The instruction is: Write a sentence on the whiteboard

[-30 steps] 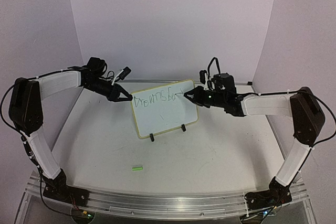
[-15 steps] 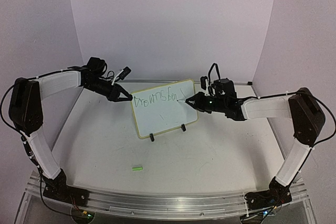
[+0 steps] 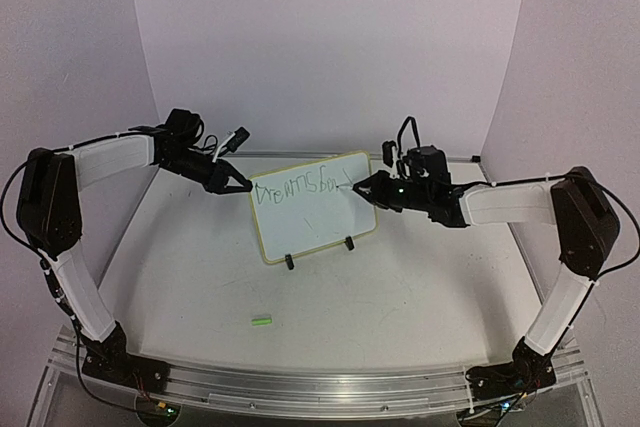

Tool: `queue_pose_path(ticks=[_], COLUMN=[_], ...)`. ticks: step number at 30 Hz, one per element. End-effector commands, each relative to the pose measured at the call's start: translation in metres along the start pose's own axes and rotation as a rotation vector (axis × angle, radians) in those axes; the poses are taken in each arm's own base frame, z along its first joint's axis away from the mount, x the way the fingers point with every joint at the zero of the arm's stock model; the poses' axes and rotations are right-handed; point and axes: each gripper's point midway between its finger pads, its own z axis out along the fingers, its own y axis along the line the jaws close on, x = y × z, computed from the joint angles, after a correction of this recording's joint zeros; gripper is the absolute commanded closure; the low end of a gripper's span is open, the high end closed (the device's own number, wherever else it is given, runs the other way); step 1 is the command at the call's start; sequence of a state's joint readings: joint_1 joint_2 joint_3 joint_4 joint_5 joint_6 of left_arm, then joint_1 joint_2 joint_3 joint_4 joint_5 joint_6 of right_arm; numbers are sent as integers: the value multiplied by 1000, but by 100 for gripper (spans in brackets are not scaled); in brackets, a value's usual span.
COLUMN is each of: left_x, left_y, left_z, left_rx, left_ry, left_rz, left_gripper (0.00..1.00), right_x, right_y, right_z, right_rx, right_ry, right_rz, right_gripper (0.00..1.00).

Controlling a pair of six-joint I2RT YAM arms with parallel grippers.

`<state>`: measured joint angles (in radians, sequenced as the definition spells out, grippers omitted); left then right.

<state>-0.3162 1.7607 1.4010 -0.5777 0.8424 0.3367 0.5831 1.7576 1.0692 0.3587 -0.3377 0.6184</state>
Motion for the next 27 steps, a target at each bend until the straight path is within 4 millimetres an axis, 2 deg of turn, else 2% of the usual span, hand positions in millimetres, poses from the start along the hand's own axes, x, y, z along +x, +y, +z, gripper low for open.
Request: queue_pose_path(ticks=[1, 14, 27], left_x=[8, 8, 8], left_y=[-4, -4, -4], left_z=[1, 1, 1], left_rx=[-29, -30, -30], left_ry=[51, 51, 51], left_rz=[13, 14, 13], left_gripper=[100, 100, 100], right_x=[-46, -47, -24], right_y=[28, 15, 1], right_z=[-12, -16, -12], right_rx=[-49, 5, 22], right_ry=[-136, -166, -108], right_rz=[-19, -2, 18], right_gripper=[100, 100, 100])
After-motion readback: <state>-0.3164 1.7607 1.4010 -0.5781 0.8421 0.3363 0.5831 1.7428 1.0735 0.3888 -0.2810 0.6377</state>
